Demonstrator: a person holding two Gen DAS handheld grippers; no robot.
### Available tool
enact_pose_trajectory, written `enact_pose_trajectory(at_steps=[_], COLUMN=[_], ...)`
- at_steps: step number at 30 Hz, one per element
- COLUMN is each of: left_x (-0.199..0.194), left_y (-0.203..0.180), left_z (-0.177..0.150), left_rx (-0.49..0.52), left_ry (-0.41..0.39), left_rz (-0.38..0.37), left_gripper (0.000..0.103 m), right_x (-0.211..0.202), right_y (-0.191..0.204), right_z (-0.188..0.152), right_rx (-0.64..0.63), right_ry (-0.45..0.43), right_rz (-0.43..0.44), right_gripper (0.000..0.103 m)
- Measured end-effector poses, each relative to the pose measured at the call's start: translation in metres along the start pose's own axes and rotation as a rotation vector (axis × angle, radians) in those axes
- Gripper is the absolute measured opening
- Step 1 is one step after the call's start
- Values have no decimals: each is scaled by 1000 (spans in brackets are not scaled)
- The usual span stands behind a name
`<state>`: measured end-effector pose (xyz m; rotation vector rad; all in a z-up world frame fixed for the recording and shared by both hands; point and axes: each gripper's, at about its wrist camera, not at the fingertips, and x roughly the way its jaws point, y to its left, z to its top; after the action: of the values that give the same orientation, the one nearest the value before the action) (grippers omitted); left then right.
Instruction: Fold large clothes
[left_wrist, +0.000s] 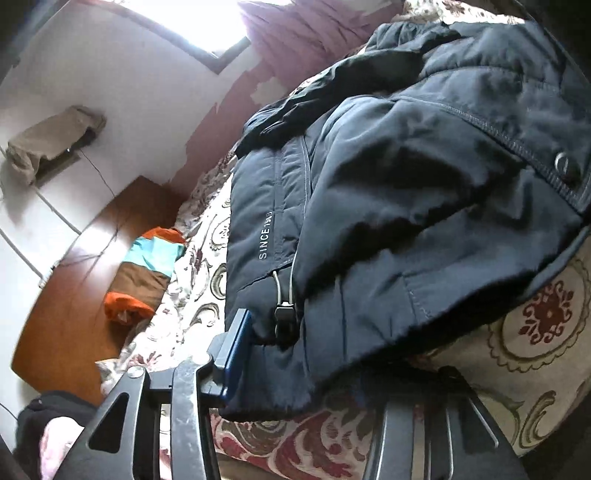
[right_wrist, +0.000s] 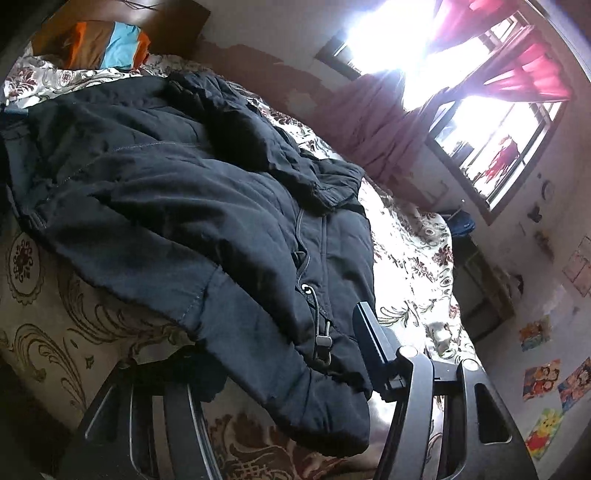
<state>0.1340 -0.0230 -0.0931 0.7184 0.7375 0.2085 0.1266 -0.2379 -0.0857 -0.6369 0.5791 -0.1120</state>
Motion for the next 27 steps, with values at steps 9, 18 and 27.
enact_pose_trajectory(at_steps=[9, 18, 27], left_x=[-6, -17, -52], left_y=[8, 30, 72], left_z=[3, 6, 12], left_rx=[-29, -104, -268], left_ry=[-29, -88, -247], left_rz=[-38, -111, -187], left_gripper=[23, 20, 15], right_x=[6, -11, -55], right_y=[-1, -16, -47], right_z=[-6, -1, 2], right_rx=[-45, 64, 202], right_ry=[112, 43, -108], right_rz=[64, 157, 138], right_gripper=[53, 12, 8])
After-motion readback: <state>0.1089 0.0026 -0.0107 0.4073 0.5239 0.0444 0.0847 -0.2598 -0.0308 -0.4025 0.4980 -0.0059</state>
